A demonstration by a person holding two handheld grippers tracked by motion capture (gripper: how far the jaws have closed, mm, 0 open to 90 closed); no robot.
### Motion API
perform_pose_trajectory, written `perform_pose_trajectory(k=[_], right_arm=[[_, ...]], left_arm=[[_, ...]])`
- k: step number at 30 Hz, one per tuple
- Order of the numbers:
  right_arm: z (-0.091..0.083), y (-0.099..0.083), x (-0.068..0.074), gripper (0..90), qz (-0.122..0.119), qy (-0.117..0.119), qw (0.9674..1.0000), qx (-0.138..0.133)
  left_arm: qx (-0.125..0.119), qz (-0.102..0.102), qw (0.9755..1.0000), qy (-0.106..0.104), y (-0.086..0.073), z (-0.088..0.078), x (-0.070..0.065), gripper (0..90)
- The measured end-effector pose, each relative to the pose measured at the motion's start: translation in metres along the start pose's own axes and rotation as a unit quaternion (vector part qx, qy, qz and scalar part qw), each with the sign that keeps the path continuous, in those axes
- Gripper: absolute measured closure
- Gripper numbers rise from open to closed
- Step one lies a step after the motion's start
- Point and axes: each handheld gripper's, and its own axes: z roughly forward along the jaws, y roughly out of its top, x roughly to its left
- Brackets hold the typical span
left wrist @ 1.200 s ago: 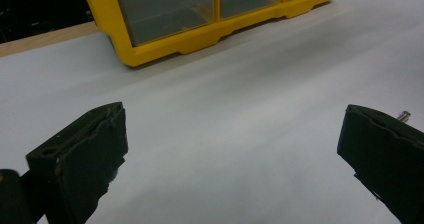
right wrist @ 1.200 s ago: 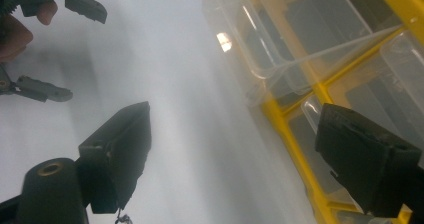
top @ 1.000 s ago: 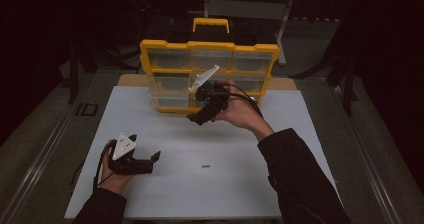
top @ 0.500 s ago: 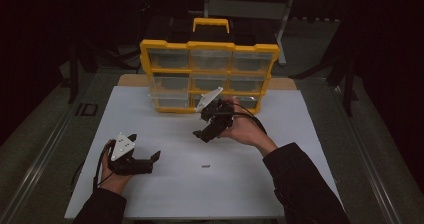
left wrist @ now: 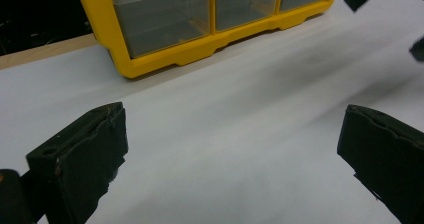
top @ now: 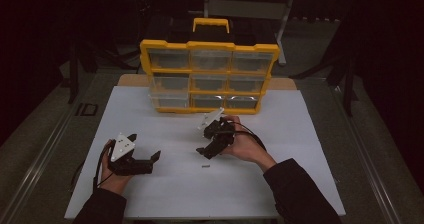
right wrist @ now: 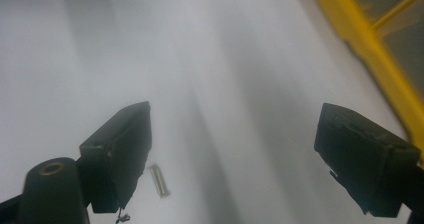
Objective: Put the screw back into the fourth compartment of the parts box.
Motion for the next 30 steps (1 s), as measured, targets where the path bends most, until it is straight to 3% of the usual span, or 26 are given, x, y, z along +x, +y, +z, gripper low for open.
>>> perform_pose_trajectory(k=[12,30], right_arm=[[0.023,-0.022,0.008,16.2,0.002,0.006,0.9997,0.025],[0.046,-0.034,0.011,19.3,0.003,0.014,0.9983,0.056]], left_arm=[[-0.001,0.001,1.0000,0.000,0.000,0.000,0.000,0.6],[-0.003,-0.002,1.0000,0.001,0.000,-0.002,0.001,0.6]])
